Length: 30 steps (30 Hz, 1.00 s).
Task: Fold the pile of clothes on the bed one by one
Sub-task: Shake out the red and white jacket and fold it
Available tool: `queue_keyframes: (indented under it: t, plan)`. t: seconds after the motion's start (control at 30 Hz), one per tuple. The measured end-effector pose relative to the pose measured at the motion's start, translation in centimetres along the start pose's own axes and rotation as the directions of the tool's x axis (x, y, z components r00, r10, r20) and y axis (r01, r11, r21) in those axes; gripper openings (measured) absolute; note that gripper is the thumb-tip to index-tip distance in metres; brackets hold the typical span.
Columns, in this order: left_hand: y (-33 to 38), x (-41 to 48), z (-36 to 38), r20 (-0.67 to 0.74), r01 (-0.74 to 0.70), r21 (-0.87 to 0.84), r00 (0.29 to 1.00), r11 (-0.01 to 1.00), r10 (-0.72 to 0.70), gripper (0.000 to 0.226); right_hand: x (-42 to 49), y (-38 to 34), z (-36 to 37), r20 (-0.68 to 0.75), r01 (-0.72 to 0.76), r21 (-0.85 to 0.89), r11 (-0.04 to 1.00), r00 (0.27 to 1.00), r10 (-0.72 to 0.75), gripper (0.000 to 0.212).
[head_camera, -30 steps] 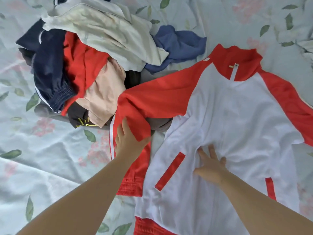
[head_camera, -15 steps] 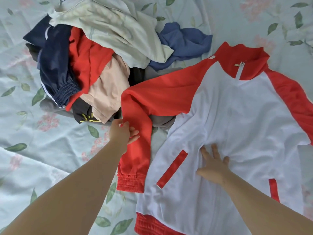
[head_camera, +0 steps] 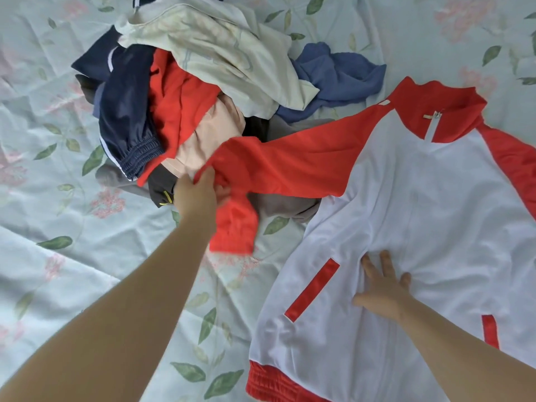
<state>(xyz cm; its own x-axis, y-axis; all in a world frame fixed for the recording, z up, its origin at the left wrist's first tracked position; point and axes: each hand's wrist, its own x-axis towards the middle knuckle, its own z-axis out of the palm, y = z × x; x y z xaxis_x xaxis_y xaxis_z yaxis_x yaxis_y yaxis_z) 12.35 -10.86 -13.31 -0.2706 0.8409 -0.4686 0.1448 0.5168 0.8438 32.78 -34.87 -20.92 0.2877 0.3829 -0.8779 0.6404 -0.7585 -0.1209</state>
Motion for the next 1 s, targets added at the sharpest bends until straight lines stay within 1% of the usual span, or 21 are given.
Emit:
queue_keyframes:
  t: [0.07, 0.1, 0.17, 0.2, 0.23, 0.27, 0.33, 0.37, 0.4, 0.47, 0.5, 0.53, 0.57, 0.6, 0.67, 0.7, 0.73, 0.8, 0.87, 0.93, 1.0]
  plan:
    - [2.8, 1.7, -0.4, -0.089, -0.216, 0.055, 0.971, 0.975, 0.22, 0.019, -0.1, 0.0, 0.0, -0.006, 0.011, -0.009, 1.0, 1.0, -0.011, 0.096]
    - [3.6, 2.4, -0.3, -0.074, -0.274, 0.07, 0.958, 0.959, 0.278, 0.032, -0.2, -0.1, -0.1, -0.009, 0.013, -0.013, 1.0, 1.0, -0.013, 0.096]
    - [3.8, 3.0, 0.0, 0.016, -0.336, 0.142, 0.941, 0.931, 0.337, 0.075, -0.2, 0.0, 0.0, -0.016, 0.012, -0.008, 1.0, 1.0, -0.013, 0.096]
    - [3.3, 2.5, 0.4, 0.087, -0.364, 0.205, 0.931, 0.909, 0.354, 0.087, -0.1, 0.1, 0.2, -0.021, 0.012, 0.006, 1.0, 1.0, -0.012, 0.096]
    - [1.9, 2.0, 0.8, 0.176, -0.407, 0.277, 0.912, 0.87, 0.371, 0.09, -0.1, 0.2, 0.3, -0.025, 0.011, 0.028, 1.0, 1.0, -0.01, 0.096]
    - [0.3, 0.7, 1.1, 0.287, -0.461, 0.362, 0.882, 0.81, 0.374, 0.086, -0.1, 0.3, 0.5, -0.034, 0.012, 0.055, 0.998, 0.999, -0.01, 0.096]
    - [-3.9, -2.5, 1.3, 0.48, -0.561, 0.492, 0.813, 0.665, 0.33, 0.072, -0.5, 0.4, 0.8, -0.081, 0.031, 0.1, 0.994, 0.996, -0.023, 0.094]
    - [-6.1, -4.0, 1.2, 0.546, -0.59, 0.515, 0.785, 0.622, 0.293, 0.067, -0.9, 0.5, 1.0, -0.113, 0.055, 0.113, 0.992, 0.993, -0.043, 0.093]
    - [-7.7, -5.9, 0.8, 0.584, -0.575, 0.54, 0.782, 0.615, 0.218, 0.065, -1.4, 0.7, 1.3, -0.15, 0.091, 0.13, 0.987, 0.986, -0.071, 0.091]
    - [-10.9, -8.4, 0.1, 0.574, -0.476, 0.633, 0.818, 0.611, 0.041, 0.067, -2.5, 1.7, 2.1, -0.246, 0.175, 0.212, 0.961, 0.962, -0.121, 0.088]
    - [-12.2, -9.3, -0.2, 0.545, -0.445, 0.706, 0.838, 0.551, -0.021, 0.068, -3.3, 2.6, 2.8, -0.292, 0.208, 0.243, 0.948, 0.947, -0.133, 0.087]
    - [-13.2, -10.2, -0.4, 0.523, -0.443, 0.765, 0.851, 0.468, -0.05, 0.068, -4.1, 3.7, 3.8, -0.325, 0.23, 0.235, 0.944, 0.934, -0.147, 0.085]
    - [-13.9, -11.1, -0.7, 0.513, -0.451, 0.792, 0.857, 0.412, -0.05, 0.069, -5.0, 4.9, 5.1, -0.348, 0.238, 0.177, 0.955, 0.923, -0.165, 0.082]
    - [-14.4, -12.0, -0.9, 0.501, -0.446, 0.806, 0.864, 0.388, -0.048, 0.07, -5.8, 6.0, 6.6, -0.376, 0.241, 0.093, 0.966, 0.907, -0.19, 0.076]
    - [-15.3, -13.5, -1.6, 0.471, -0.412, 0.823, 0.88, 0.39, -0.063, 0.075, -7.6, 7.8, 10.1, -0.454, 0.275, -0.061, 0.959, 0.849, -0.272, 0.056]
    - [-15.7, -13.9, -2.0, 0.458, -0.397, 0.829, 0.886, 0.393, -0.07, 0.076, -8.4, 8.4, 11.8, -0.476, 0.291, -0.097, 0.952, 0.826, -0.301, 0.047]
    - [-16.0, -14.3, -2.5, 0.446, -0.376, 0.83, 0.891, 0.412, -0.085, 0.078, -9.3, 8.8, 13.4, -0.462, 0.29, -0.126, 0.949, 0.829, -0.315, 0.048]
    - [-16.7, -15.2, -3.6, 0.434, -0.331, 0.818, 0.892, 0.471, -0.128, 0.078, -10.2, 9.8, 16.3, -0.412, 0.295, -0.218, 0.93, 0.836, -0.362, 0.069]
    - [-17.4, -15.7, -4.8, 0.457, -0.331, 0.81, 0.873, 0.485, -0.168, 0.075, -10.6, 10.8, 18.3, -0.373, 0.306, -0.32, 0.897, 0.829, -0.416, 0.093]
    - [-17.9, -16.2, -5.9, 0.529, -0.386, 0.78, 0.827, 0.492, -0.19, 0.067, -10.5, 11.7, 19.1, -0.358, 0.313, -0.422, 0.851, 0.804, -0.474, 0.113]
    - [-18.1, -16.4, -7.0, 0.602, -0.388, 0.729, 0.755, 0.565, -0.259, 0.064, -10.5, 12.0, 18.7, -0.355, 0.327, -0.457, 0.827, 0.785, -0.507, 0.122]
